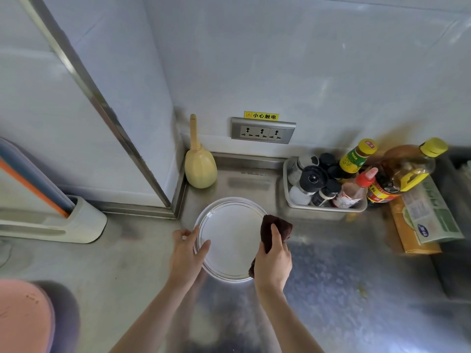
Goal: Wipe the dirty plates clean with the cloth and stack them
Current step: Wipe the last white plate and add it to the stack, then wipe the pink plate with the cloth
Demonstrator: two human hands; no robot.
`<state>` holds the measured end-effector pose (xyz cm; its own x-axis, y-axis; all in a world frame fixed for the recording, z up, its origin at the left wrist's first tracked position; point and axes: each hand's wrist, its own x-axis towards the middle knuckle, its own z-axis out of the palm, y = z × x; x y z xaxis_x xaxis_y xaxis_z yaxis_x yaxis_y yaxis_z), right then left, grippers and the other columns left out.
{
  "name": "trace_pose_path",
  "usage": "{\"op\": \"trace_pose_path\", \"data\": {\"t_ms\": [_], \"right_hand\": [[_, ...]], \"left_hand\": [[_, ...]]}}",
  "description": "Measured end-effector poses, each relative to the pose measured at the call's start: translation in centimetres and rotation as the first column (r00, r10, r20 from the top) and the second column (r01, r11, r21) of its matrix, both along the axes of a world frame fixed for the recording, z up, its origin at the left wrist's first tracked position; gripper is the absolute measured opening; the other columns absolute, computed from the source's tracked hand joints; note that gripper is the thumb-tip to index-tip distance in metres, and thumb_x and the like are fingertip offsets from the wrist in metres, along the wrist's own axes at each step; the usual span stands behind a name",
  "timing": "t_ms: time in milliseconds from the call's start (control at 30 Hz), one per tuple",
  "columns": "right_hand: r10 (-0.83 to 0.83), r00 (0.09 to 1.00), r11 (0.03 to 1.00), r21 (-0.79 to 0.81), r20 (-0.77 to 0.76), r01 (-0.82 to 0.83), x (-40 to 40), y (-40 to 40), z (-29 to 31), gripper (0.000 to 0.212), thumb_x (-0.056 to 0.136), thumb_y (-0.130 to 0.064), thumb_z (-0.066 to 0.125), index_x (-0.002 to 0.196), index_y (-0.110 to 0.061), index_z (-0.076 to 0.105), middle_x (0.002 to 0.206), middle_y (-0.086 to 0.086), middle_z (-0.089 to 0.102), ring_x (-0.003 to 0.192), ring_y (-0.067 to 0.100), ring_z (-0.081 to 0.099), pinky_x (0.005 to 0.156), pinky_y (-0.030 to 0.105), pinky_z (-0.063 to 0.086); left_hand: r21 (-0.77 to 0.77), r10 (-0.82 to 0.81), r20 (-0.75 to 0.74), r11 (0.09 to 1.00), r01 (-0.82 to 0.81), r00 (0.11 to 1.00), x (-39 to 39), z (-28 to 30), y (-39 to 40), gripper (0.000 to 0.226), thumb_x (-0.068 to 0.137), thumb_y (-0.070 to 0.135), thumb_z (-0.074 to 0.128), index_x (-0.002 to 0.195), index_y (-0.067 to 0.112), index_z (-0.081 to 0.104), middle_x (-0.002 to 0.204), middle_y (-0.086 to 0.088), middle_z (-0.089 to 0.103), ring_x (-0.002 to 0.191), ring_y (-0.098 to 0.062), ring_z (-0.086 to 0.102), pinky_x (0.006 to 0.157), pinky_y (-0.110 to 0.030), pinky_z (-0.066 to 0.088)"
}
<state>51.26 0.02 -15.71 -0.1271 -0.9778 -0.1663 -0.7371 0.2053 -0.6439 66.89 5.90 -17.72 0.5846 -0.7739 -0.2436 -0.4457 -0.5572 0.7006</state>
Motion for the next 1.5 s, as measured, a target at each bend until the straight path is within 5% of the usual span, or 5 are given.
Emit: {"op": "trace_pose_path", "data": {"t_ms": [667,833,1000,1133,1500], "right_hand": [[0.095,0.961,0.995,0.014,0.261,-0.102,-0.7,1.7,2.9,0.052,0.089,-0.014,0.061,0.136,-0.029,0.046,0.116,0.005,0.065,0.099,0.024,0.059,0.085,0.034,0.048],[0.508,0.691,0.782,0.062,0.515,-0.621,-0.2,5.4,6.4,0.073,0.086,-0.01,0.064,0.14,-0.041,0.027,0.115,-0.037,0.043,0.104,-0.01,0.048,0.083,0.001,0.036],[0.698,0.479,0.565,0.002,0.533,-0.825,2.7,9.4,6.9,0.077,0.082,-0.014,0.068,0.14,-0.04,0.025,0.114,-0.038,0.042,0.105,-0.019,0.045,0.082,0.002,0.038],[0.659,0.378,0.453,0.059,0.65,-0.89,5.5,13.3,7.3,0.054,0.09,-0.036,0.058,0.136,-0.043,0.03,0.119,-0.019,0.055,0.1,-0.001,0.06,0.087,0.028,0.052],[0.315,0.551,0.427,0.403,0.773,-0.809,16.2,23.4,7.2,0.024,0.086,-0.014,0.067,0.102,-0.002,0.055,0.099,0.023,0.066,0.087,0.032,0.067,0.081,0.046,0.054]], "left_hand": [[-0.081,0.024,-0.192,0.996,-0.041,0.981,0.0,3.2,2.1,0.042,0.082,0.033,0.064,0.12,0.014,0.059,0.107,0.001,0.051,0.109,-0.015,0.048,0.097,-0.028,0.041],[-0.119,0.062,-0.556,0.981,-0.153,0.829,-0.9,9.1,5.0,0.013,0.09,0.029,0.058,0.1,0.024,0.065,0.093,0.004,0.067,0.083,-0.01,0.064,0.072,-0.019,0.047],[-0.104,0.174,-0.563,0.955,-0.277,0.808,1.3,11.6,12.1,0.01,0.085,0.014,0.067,0.086,0.022,0.061,0.081,-0.002,0.065,0.064,-0.007,0.064,0.063,-0.022,0.049],[-0.109,0.265,-0.637,0.899,-0.425,0.724,2.6,12.2,18.5,0.01,0.087,0.008,0.062,0.087,0.016,0.055,0.079,-0.005,0.065,0.064,-0.012,0.063,0.07,-0.027,0.053],[-0.192,0.329,-0.679,0.783,-0.591,0.656,11.2,11.6,29.7,0.007,0.09,0.004,0.055,0.088,0.011,0.053,0.088,-0.013,0.065,0.07,-0.017,0.064,0.064,-0.026,0.057]]}}
